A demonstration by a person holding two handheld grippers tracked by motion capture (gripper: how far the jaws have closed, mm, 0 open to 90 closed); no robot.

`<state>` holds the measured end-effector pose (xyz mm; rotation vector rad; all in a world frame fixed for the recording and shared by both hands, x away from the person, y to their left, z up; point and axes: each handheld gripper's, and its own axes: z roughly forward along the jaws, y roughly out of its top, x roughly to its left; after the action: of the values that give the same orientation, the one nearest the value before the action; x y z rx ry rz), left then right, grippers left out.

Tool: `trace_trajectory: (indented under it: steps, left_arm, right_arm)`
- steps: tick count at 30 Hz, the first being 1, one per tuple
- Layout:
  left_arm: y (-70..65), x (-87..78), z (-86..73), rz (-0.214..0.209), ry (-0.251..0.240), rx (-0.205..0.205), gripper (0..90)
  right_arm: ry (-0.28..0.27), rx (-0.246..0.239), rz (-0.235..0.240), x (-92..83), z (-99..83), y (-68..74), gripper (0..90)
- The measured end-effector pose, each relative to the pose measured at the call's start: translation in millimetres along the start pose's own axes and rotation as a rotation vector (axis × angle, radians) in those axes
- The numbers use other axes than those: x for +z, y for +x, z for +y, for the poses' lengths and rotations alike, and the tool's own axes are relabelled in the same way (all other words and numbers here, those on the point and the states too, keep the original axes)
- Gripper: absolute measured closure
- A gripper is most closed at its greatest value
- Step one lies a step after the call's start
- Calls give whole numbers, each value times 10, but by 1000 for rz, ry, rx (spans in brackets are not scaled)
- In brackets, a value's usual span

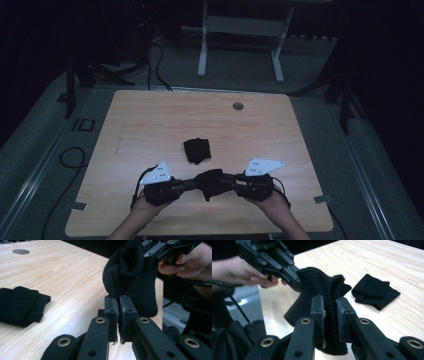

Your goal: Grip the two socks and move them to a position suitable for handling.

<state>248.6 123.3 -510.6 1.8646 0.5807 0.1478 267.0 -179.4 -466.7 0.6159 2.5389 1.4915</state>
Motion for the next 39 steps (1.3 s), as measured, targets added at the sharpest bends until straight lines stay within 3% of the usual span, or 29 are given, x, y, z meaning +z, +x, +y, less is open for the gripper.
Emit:
trace_trajectory:
  steps: [4,5,7,8,10,17,24,28,32,33,39]
  left_arm:
    - [-10,-45,8,17,-2,13,870]
    - [30,-108,-1,36,-3,-1,870]
    - [58,-153,-14,46,-19,-18,870]
    - [113,-247,-33,64,-30,-44,870]
    - [145,-325,-52,80,-51,-66,871]
    - [117,-421,-67,95,-38,-54,870]
    - [79,-474,-224,97,23,-89,870]
    - [73,-413,-333,82,78,-101,870]
    - [103,-309,-400,74,132,-110,869]
    - [152,-236,-441,53,157,-133,869]
    - [237,-82,-492,47,202,-146,865]
  right_arm:
    - [-15,10,8,-22,5,-3,778]
    - [-13,7,-15,-43,1,-17,780]
    - [-16,13,-13,-67,-6,-38,791]
    - [-24,36,-56,-142,-21,-84,794]
    - [-40,57,-58,-212,-39,-134,795]
    - [-43,87,-128,-399,-123,-223,794]
    - [-32,162,-182,-552,-351,-343,788]
    - [-14,216,-178,-587,-527,-395,783]
    - [46,238,-179,-521,-677,-428,766]
    - [57,250,-177,-492,-716,-444,764]
    - [124,284,-186,-330,-901,-524,704]
